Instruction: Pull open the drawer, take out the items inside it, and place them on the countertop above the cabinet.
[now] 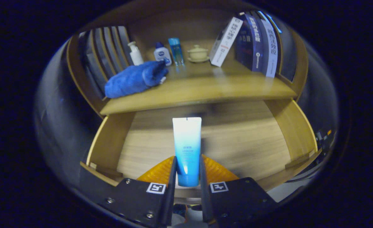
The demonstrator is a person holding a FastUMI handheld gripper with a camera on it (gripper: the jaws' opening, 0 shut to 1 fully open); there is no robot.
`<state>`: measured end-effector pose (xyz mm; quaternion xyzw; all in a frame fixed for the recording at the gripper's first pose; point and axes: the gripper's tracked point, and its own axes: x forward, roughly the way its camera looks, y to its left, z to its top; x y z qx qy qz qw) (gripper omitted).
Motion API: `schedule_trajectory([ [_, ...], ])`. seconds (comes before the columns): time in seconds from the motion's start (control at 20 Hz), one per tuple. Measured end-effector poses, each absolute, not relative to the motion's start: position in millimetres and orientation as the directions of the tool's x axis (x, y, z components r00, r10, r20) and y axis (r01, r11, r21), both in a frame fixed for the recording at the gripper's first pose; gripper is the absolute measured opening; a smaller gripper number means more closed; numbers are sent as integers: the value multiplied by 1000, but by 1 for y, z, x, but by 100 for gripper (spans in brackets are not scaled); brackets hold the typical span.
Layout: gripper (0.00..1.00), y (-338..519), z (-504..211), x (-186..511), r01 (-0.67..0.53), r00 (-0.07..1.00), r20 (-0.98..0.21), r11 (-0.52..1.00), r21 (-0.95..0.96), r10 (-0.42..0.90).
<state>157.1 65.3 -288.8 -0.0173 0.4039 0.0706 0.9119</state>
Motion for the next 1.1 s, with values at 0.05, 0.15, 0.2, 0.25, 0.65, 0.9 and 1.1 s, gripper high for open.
schedule_trajectory([
  [0.05,36,67,-277,157,-153,694,-710,988,17,120],
  [0.15,36,72,-257,158,-171,743,-656,985,9,134],
  [0.2,36,75,-246,160,-180,768,-624,984,10,146],
  [0.25,36,78,-233,163,-185,792,-591,983,9,155],
  [0.65,36,84,-186,232,-192,874,-465,979,-64,141],
  [0.9,36,74,-206,292,-123,857,-510,991,-53,79],
  [1.1,36,58,-219,332,-58,858,-513,997,-53,23],
])
